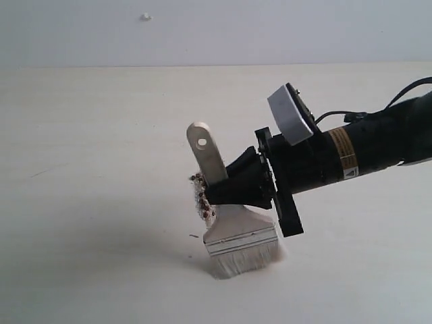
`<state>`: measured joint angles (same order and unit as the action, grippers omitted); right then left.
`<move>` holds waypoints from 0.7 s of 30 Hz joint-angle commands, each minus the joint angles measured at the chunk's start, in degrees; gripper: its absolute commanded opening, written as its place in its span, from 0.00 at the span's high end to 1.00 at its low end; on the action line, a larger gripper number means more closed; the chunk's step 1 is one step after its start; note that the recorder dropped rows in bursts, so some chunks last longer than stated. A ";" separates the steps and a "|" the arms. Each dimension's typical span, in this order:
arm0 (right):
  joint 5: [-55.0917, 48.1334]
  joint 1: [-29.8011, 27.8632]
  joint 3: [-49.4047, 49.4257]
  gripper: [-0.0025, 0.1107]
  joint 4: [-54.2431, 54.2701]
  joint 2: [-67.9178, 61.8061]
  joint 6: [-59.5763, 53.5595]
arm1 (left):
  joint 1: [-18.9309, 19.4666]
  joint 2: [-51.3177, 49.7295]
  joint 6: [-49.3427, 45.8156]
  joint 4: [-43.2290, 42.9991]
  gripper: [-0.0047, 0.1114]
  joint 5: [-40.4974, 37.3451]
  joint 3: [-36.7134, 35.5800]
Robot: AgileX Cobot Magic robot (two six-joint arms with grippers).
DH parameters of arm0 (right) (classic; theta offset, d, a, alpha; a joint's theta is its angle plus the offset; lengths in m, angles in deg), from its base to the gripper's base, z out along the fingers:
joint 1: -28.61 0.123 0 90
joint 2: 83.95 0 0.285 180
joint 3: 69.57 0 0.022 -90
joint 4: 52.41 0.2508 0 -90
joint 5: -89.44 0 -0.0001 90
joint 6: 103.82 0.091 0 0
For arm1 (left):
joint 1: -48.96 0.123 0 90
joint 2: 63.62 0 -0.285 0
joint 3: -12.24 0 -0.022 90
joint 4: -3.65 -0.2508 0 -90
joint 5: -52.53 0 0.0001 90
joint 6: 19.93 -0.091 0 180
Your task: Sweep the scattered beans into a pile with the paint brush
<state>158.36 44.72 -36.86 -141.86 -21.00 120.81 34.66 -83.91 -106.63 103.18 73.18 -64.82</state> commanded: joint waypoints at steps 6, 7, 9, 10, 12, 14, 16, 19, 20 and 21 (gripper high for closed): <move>1.04 -0.07 -1.83 0.98 5.35 -7.61 -10.06 | -0.23 0.34 -0.08 -0.07 0.96 0.28 -0.16; 1.04 -0.07 -2.85 0.98 5.04 -8.08 -10.06 | -0.23 0.34 -0.08 -0.07 0.96 0.28 -0.16; 1.04 -0.07 -6.23 0.98 4.90 -9.50 -9.93 | -0.23 0.34 -0.08 -0.07 0.96 0.28 -0.16; 1.04 -0.07 -7.45 0.98 4.74 -10.29 -9.94 | -0.23 0.34 -0.08 -0.07 0.96 0.28 -0.16; 1.04 -0.07 -10.32 0.98 4.45 -11.94 -9.41 | -0.23 0.34 -0.08 -0.07 0.96 0.28 -0.16; 1.04 -0.07 -13.02 0.98 3.40 -13.37 -8.37 | -0.23 0.34 -0.08 -0.07 0.96 0.28 -0.16; 1.04 -0.07 -15.36 0.98 3.16 -14.21 -7.71 | -0.23 0.34 -0.08 -0.07 0.96 0.28 -0.16; 1.04 -0.07 -18.01 0.98 1.72 -14.55 -4.99 | -0.23 0.34 -0.08 -0.07 0.96 0.28 -0.16; 1.04 -0.07 -18.46 0.98 1.43 -14.55 -4.11 | -0.23 0.34 -0.08 -0.07 0.96 0.28 -0.16; 1.04 -0.07 -18.93 0.98 0.94 -14.44 -3.45 | -0.23 0.34 -0.08 -0.07 0.96 0.28 -0.16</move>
<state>160.91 44.72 -54.46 -139.18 -35.31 116.07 34.66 -83.91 -106.63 103.18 73.18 -64.82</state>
